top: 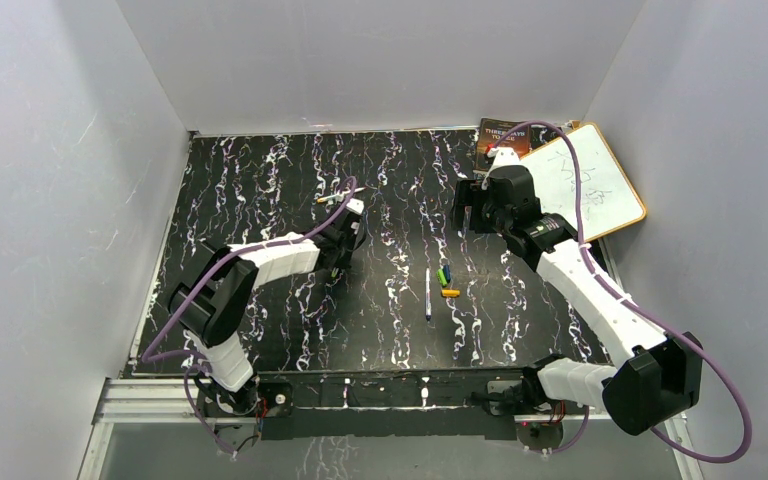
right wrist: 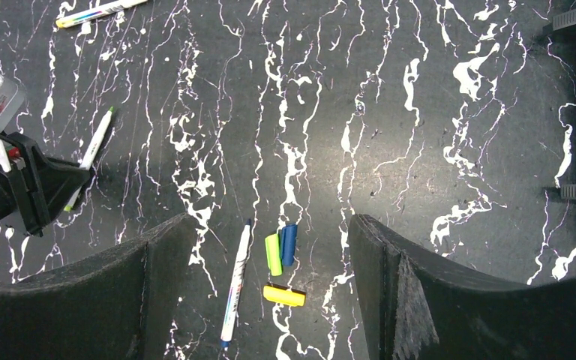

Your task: Insert the pens into the pen caps

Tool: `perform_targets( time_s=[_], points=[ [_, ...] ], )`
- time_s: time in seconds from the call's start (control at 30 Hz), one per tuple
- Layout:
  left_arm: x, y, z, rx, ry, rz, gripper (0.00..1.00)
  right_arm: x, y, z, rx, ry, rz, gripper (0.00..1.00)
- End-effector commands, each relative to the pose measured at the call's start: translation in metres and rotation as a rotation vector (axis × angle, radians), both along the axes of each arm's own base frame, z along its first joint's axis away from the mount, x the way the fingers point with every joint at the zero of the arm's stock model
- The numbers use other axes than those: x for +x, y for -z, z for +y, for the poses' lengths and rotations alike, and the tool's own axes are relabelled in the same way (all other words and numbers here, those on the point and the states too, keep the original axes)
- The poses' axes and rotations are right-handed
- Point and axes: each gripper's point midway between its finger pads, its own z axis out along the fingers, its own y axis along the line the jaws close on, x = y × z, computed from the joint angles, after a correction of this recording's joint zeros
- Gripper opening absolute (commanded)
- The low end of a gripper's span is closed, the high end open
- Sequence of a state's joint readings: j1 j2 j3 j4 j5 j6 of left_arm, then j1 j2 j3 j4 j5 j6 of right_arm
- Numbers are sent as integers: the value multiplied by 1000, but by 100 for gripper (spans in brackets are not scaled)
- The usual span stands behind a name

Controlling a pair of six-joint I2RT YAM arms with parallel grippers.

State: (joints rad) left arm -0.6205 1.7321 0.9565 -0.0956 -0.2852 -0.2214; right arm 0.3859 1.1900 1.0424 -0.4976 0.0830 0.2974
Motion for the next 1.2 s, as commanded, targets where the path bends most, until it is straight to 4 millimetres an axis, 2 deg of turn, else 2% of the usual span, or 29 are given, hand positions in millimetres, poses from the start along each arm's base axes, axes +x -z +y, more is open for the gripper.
perform_targets(
  time_s=[0.0, 0.13, 0.2, 0.3, 0.37, 0.53, 0.63, 0.73, 0.97, 1.03, 1.17],
  points=[
    [-19, 17, 7, 38, 12, 88, 11, 6, -25, 1, 32, 13, -79, 74],
    [-20, 17, 4, 20, 20, 89, 1, 4, -19, 7, 61, -1, -45, 74],
    [-21, 16, 3, 15, 23, 89, 0, 1, -12, 10, 78, -1, -16, 72],
    [-22, 13, 1, -3, 28, 87, 0, -4, 7, 10, 89, 18, 33, 58],
    [-22, 9, -1, -20, 34, 80, 0, -8, 21, 7, 71, 27, 73, 43],
    [-21, -11, -8, -70, 44, 50, 0, -19, 59, -6, -14, 65, 188, 42],
    [-22, -18, -11, -97, 49, 38, 0, -28, 80, -1, -22, 30, 259, 42],
    [-24, -22, -11, -108, 49, 30, 0, -36, 96, 11, -21, -10, 306, 37],
    [-32, -25, -7, -123, 46, 26, 0, -41, 114, 29, -41, -64, 353, 10],
    [-33, -26, -7, -127, 44, 22, 0, -40, 120, 34, -60, -85, 370, 10],
    [-35, -27, -5, -129, 39, 16, 0, -37, 126, 39, -90, -89, 381, 22]
  ],
)
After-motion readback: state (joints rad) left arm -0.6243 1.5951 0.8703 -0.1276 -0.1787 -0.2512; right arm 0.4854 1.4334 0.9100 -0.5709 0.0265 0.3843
